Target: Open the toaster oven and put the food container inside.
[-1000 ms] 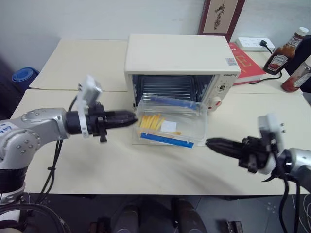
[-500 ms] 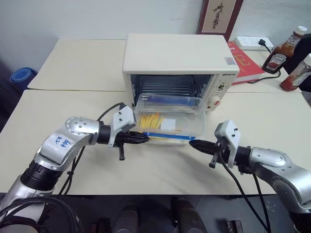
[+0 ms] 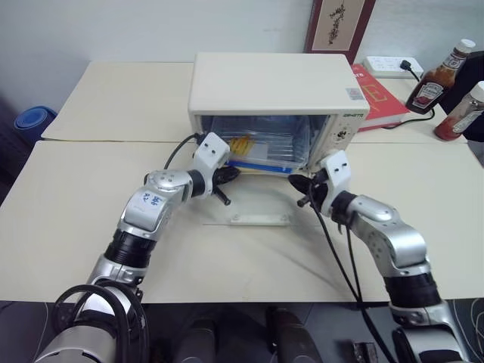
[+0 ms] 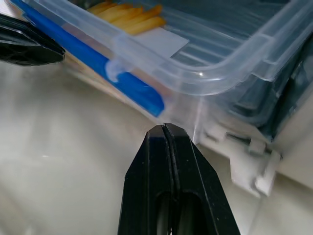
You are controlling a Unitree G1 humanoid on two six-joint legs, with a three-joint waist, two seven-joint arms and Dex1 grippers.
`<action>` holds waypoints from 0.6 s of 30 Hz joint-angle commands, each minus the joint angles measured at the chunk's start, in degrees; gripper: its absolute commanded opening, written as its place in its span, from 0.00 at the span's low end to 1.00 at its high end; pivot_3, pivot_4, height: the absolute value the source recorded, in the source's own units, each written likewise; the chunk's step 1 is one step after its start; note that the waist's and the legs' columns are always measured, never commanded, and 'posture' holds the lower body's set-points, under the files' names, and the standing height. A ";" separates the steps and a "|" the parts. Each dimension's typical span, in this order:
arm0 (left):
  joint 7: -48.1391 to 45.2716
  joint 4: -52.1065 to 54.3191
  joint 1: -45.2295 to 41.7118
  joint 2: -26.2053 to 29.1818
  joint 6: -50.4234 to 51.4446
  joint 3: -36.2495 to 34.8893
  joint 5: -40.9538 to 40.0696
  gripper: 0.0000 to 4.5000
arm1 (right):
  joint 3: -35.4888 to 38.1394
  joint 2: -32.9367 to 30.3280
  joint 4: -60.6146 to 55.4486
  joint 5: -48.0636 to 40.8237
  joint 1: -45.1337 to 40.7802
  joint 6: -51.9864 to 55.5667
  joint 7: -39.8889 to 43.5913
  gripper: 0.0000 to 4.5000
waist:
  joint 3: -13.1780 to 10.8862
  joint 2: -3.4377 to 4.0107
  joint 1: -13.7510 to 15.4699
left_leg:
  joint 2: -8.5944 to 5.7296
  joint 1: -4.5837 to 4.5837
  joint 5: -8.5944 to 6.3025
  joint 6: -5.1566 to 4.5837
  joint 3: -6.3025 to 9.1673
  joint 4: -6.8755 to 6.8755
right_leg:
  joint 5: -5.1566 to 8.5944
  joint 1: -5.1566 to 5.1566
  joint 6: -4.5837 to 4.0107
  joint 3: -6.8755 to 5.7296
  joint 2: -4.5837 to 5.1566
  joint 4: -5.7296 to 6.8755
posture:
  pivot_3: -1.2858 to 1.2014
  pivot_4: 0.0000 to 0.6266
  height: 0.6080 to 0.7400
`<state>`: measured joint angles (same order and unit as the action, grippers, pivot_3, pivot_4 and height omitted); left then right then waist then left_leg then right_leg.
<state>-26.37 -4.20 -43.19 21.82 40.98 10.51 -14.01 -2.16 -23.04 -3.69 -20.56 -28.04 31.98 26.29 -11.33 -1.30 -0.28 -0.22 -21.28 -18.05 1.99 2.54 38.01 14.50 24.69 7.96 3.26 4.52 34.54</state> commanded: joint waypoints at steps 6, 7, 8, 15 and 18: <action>-2.15 1.25 -1.29 0.60 1.01 -7.56 -3.17 0.01 | 5.42 2.62 0.82 -0.69 -2.70 -3.05 -2.12 0.00 | 0.00 0.01 -0.02 | 0.00 0.00 0.03 0.05 0.02 0.00 | 0.00 0.01 0.00 0.00 0.00 0.21 | 0.52 0.24 1.00; -3.07 2.32 -0.87 1.35 1.78 -8.23 -3.95 0.01 | 5.55 2.35 -0.33 -0.94 -2.04 -2.57 -1.66 0.00 | 0.00 0.01 -0.16 | 0.00 -0.01 0.03 0.06 0.02 0.00 | 0.00 0.02 0.00 0.00 0.01 0.21 | 0.52 0.24 1.00; -4.78 4.25 -0.06 2.64 2.25 -8.80 -4.93 0.01 | 5.97 1.89 -2.40 -1.96 -0.95 -1.23 -0.84 0.00 | 0.00 0.01 -0.24 | 0.01 -0.01 0.03 0.06 0.02 -0.02 | 0.00 0.04 0.00 0.00 0.00 0.29 | 0.52 0.24 1.00; -24.46 19.81 7.76 19.73 9.34 -18.34 -20.02 0.26 | 13.13 -7.07 -22.64 -15.85 10.94 12.61 5.47 0.00 | -0.01 0.03 -1.21 | 0.04 -0.10 0.00 0.03 0.04 -0.17 | 0.03 0.11 -0.04 -0.01 0.02 0.18 | 0.52 0.24 1.00; -36.21 23.06 12.75 31.18 9.78 -22.28 -24.81 0.47 | 18.54 -13.20 -28.84 -22.51 18.84 17.38 9.75 0.00 | -0.01 0.03 -1.36 | 0.07 -0.07 -0.02 0.01 0.04 -0.22 | 0.06 0.08 -0.09 -0.03 0.00 0.12 | 0.52 0.24 1.00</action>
<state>-56.24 15.82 -31.56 49.48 50.78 -8.41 -35.83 12.71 -34.20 -28.01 -38.78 -11.55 47.02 33.36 -11.34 -1.27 -1.64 -0.14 -21.27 -18.08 1.98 2.56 37.75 14.62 24.71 7.79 3.22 4.52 34.48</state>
